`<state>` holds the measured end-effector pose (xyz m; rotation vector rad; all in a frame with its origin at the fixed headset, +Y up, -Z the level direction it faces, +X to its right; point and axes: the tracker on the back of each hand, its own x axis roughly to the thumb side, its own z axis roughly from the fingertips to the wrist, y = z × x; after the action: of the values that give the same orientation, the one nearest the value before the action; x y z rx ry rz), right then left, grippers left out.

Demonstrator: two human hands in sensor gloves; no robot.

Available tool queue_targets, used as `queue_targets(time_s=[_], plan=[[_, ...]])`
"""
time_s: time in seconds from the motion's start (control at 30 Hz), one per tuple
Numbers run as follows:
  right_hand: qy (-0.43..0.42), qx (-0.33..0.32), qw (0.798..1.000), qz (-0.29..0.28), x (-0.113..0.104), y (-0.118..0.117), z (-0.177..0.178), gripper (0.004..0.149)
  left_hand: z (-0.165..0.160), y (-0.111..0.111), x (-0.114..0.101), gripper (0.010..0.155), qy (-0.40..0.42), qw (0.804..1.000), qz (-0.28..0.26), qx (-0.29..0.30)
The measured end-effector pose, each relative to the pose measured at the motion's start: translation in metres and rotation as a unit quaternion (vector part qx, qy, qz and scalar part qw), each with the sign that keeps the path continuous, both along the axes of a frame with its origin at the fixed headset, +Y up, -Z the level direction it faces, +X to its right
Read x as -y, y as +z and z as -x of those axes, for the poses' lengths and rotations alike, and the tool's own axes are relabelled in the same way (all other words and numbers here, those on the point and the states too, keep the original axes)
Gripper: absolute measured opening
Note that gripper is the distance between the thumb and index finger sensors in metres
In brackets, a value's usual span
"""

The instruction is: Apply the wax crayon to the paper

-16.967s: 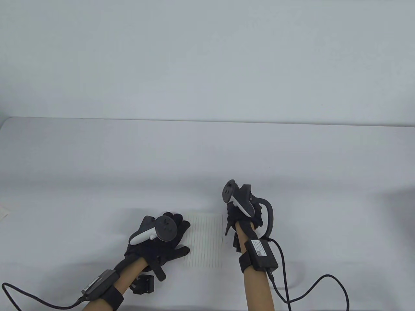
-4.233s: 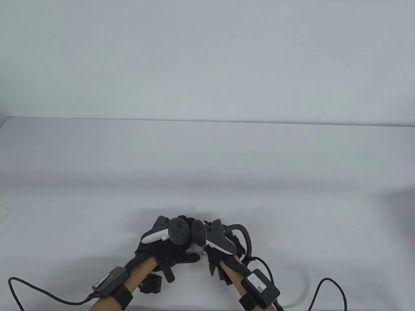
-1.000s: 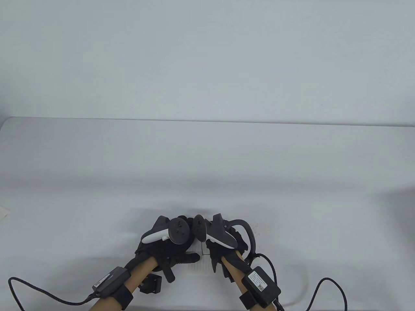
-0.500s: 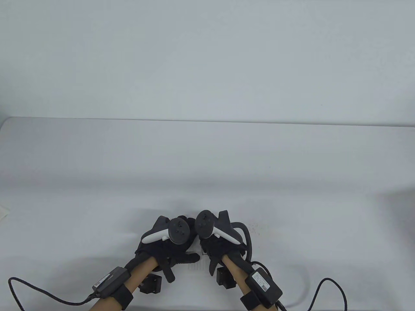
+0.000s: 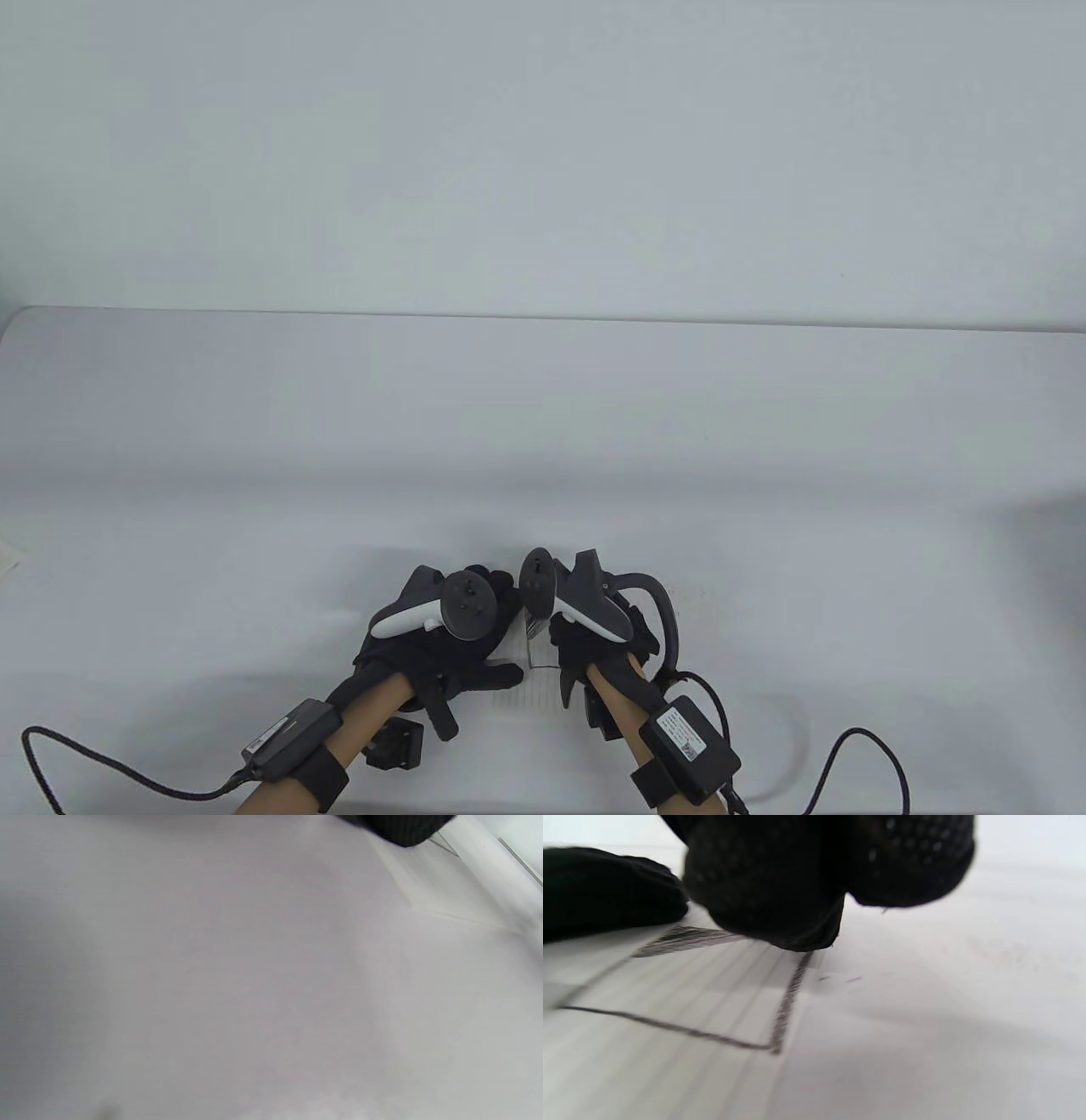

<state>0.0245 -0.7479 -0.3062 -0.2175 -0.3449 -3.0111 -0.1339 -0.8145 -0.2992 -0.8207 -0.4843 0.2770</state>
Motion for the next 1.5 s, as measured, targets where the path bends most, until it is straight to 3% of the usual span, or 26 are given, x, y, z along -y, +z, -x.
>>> queue_targets(time_s=[0.07, 0.1, 0.17, 0.33, 0.4, 0.43, 0.5, 0.53, 0.57, 0.63, 0.77, 0.83, 0.87, 0.93, 0.97, 1.0, 1.07, 1.2, 1.27, 1.33, 1.4, 1.5], plan=[[-0.025, -0.032, 0.999, 0.037, -0.001, 0.005, 0.006, 0.041, 0.000, 0.000, 0.000, 0.088, 0.000, 1.000, 0.000, 0.000], [-0.060, -0.053, 0.993, 0.084, -0.001, 0.007, 0.010, 0.041, 0.000, 0.000, 0.000, 0.088, 0.000, 1.000, 0.000, 0.000], [-0.105, -0.040, 0.984, 0.141, 0.001, 0.008, 0.013, 0.041, 0.000, 0.000, 0.000, 0.089, 0.000, 1.000, 0.000, 0.000], [-0.011, 0.013, 0.999, 0.034, -0.001, -0.003, -0.002, 0.040, 0.000, 0.000, 0.000, 0.088, 0.000, 1.000, 0.000, 0.000], [0.022, -0.001, 1.000, 0.002, 0.000, 0.000, 0.000, 0.040, 0.000, 0.000, 0.000, 0.088, 0.000, 1.000, 0.000, 0.000], [0.015, -0.016, 1.000, 0.011, -0.001, 0.003, 0.003, 0.040, 0.000, 0.000, 0.000, 0.088, 0.000, 1.000, 0.000, 0.000], [-0.054, -0.061, 0.993, 0.089, -0.001, 0.008, 0.011, 0.041, 0.000, 0.000, 0.000, 0.088, 0.000, 1.000, 0.000, 0.000], [-0.100, -0.060, 0.982, 0.151, 0.001, 0.011, 0.014, 0.041, 0.000, 0.000, 0.000, 0.089, 0.000, 1.000, 0.000, 0.000], [-0.105, -0.047, 0.981, 0.158, 0.001, 0.011, 0.015, 0.041, 0.000, 0.000, 0.000, 0.088, 0.000, 1.000, 0.000, 0.000], [-0.072, -0.049, 0.987, 0.132, 0.001, 0.006, 0.011, 0.040, 0.000, 0.000, 0.000, 0.088, 0.000, 1.000, 0.000, 0.000], [0.000, 0.022, 0.999, 0.035, 0.000, -0.001, -0.003, 0.040, 0.000, 0.000, 0.000, 0.088, 0.000, 1.000, -0.001, 0.000], [0.020, -0.001, 1.000, 0.006, 0.000, 0.004, 0.001, 0.040, 0.000, 0.000, 0.000, 0.088, 0.001, 1.000, 0.000, 0.000], [0.012, -0.015, 1.000, 0.013, -0.001, 0.007, 0.003, 0.041, 0.000, 0.000, 0.000, 0.088, 0.001, 1.000, 0.001, 0.000], [-0.049, -0.060, 0.993, 0.087, -0.001, 0.012, 0.010, 0.041, 0.000, 0.000, 0.000, 0.088, 0.001, 1.000, 0.001, 0.000], [-0.083, -0.057, 0.985, 0.137, 0.001, 0.013, 0.012, 0.041, 0.000, 0.000, 0.000, 0.088, 0.001, 1.000, 0.001, 0.000], [-0.091, -0.043, 0.984, 0.149, 0.001, 0.012, 0.011, 0.041, 0.000, 0.000, 0.000, 0.089, 0.001, 1.000, 0.001, 0.000], [-0.083, -0.029, 0.987, 0.134, 0.002, 0.005, 0.004, 0.040, 0.000, 0.000, 0.000, 0.088, 0.001, 1.000, 0.001, 0.000], [-0.008, 0.043, 0.998, 0.040, 0.000, -0.005, -0.011, 0.040, 0.000, 0.000, 0.000, 0.088, 0.001, 1.000, 0.001, 0.000], [0.000, 0.026, 0.999, 0.022, 0.000, 0.001, -0.006, 0.040, 0.000, 0.000, 0.000, 0.088, 0.001, 1.000, 0.002, 0.000], [-0.041, -0.022, 0.997, 0.063, 0.000, 0.007, 0.003, 0.041, 0.000, 0.000, 0.000, 0.088, 0.001, 1.000, 0.001, 0.000], [-0.096, -0.046, 0.982, 0.158, 0.002, 0.013, 0.013, 0.041, 0.000, 0.000, 0.000, 0.089, 0.001, 1.000, 0.001, 0.000], [-0.087, -0.022, 0.984, 0.154, 0.002, 0.006, 0.008, 0.040, 0.000, 0.000, 0.000, 0.089, 0.000, 1.000, 0.000, 0.000]])
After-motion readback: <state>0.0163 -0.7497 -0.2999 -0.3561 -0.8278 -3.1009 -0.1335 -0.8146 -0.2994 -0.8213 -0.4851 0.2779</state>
